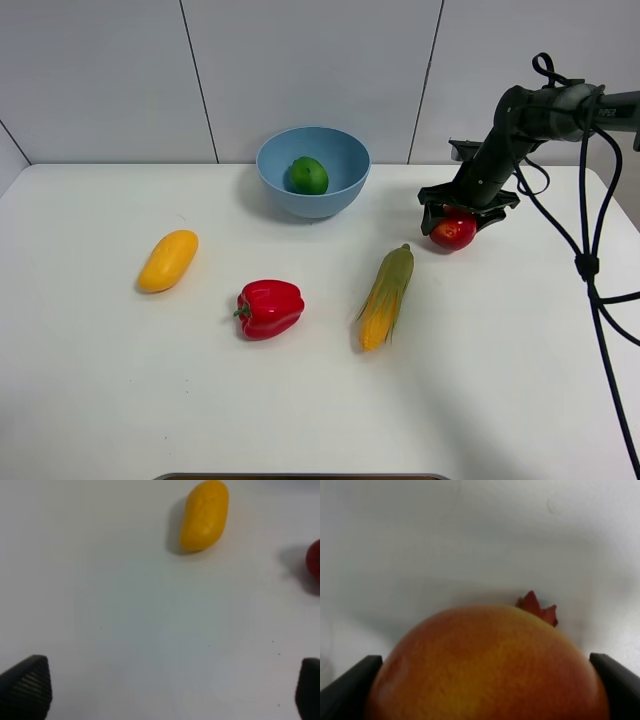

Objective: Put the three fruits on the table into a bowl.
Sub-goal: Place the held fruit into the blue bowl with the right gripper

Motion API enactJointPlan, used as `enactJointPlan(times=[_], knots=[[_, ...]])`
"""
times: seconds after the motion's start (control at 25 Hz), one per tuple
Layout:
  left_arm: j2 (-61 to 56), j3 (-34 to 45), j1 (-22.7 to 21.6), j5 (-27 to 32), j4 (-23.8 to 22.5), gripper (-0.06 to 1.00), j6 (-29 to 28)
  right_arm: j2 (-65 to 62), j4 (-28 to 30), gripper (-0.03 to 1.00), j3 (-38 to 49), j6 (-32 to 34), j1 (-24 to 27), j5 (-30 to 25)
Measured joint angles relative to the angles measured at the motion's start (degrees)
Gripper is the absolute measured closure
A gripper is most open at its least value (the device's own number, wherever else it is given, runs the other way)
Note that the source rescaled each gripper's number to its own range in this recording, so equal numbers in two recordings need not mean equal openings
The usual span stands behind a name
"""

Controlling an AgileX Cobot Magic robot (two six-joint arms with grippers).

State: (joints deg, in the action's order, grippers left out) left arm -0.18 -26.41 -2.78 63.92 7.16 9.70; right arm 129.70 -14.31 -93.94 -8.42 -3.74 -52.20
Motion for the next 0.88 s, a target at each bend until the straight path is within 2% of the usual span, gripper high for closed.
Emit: enactJointPlan(times=[0.88], knots=[[0.0, 0.0, 0.0, 0.0, 0.0, -0.06, 0.0, -1.73, -0.62, 0.6, 0.0, -0.05, 0.0, -1.54]])
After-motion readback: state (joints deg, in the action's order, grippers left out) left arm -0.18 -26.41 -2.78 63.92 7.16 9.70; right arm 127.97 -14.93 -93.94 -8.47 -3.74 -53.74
